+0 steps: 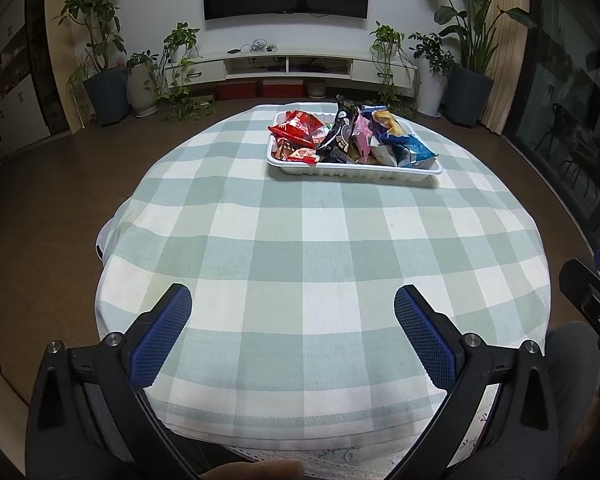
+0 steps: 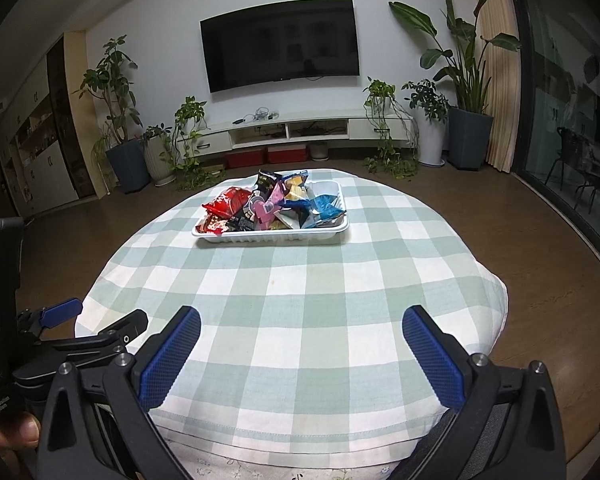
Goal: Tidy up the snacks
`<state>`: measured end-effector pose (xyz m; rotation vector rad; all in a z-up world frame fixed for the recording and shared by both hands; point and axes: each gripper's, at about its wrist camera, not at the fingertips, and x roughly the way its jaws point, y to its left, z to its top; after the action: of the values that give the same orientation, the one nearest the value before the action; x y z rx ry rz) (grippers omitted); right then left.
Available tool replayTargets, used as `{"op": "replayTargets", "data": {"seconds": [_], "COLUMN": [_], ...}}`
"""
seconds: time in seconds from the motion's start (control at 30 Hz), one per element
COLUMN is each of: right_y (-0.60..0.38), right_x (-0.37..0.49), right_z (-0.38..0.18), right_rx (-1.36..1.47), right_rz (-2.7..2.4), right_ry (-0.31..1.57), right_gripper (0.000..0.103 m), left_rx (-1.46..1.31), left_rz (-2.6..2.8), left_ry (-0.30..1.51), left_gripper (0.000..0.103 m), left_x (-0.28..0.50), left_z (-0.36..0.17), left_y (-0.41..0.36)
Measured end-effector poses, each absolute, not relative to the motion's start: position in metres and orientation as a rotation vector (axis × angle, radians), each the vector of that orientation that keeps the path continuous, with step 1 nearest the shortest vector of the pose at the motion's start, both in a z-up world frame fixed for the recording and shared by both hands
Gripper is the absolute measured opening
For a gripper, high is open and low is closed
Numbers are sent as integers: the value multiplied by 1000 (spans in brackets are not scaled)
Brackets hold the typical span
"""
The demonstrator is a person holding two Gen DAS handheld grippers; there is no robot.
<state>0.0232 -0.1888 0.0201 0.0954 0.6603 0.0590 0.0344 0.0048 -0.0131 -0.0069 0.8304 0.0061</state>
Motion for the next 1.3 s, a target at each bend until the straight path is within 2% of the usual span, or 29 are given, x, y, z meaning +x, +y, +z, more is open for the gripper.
{"op": "replayTargets", "data": {"seconds": [1.3], "right_y": [-180], "right_x": [24], "right_z": [11], "right_rx": [82], "right_rz": [70], "right_ry": [696], "right_gripper": [103], "left_rx": [1], "left_rz": [4], "left_ry": [850], "left_gripper": [103], "left_x": [33], "left_z": [-21], "left_y": [6]}}
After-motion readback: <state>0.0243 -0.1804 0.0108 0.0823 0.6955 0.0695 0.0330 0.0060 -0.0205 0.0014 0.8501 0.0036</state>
